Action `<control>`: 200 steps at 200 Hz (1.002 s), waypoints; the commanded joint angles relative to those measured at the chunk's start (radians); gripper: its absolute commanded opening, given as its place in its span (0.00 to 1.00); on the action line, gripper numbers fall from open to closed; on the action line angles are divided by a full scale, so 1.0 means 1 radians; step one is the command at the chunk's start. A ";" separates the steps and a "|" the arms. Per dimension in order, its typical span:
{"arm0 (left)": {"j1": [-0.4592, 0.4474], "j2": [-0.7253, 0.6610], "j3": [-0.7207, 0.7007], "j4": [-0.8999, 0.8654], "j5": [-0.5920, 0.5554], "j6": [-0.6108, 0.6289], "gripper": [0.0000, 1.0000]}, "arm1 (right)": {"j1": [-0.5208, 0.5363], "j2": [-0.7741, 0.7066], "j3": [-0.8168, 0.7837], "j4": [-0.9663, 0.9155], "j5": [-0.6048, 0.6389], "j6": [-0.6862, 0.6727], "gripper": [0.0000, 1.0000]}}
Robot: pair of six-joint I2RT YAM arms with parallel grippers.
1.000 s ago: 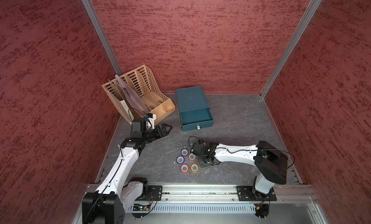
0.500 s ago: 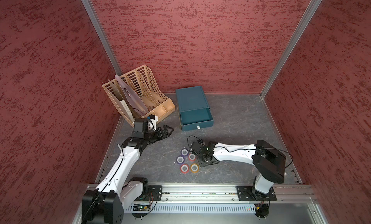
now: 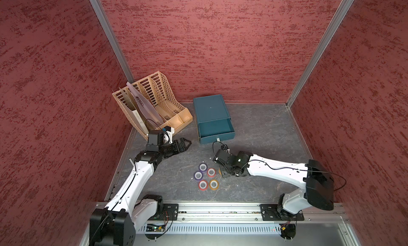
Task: Place the transparent tape into the drawer according to color
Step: Pick up the tape at the center of the board, then place the tape in the drawer.
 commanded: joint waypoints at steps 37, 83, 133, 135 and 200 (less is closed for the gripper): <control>-0.024 0.010 0.022 0.038 -0.014 0.013 1.00 | -0.048 -0.134 0.224 -0.147 0.121 -0.086 0.00; -0.041 0.009 0.024 0.056 -0.010 0.010 1.00 | -0.126 -0.103 0.376 -0.087 0.124 -0.193 0.00; -0.046 0.003 0.028 0.053 -0.013 0.009 1.00 | -0.180 0.024 0.518 0.022 0.069 -0.285 0.00; -0.046 0.003 0.028 0.052 -0.014 0.010 1.00 | -0.181 0.030 0.524 0.026 0.067 -0.288 0.00; -0.050 -0.015 0.031 0.042 -0.008 0.011 1.00 | -0.208 0.189 0.647 0.071 0.018 -0.326 0.00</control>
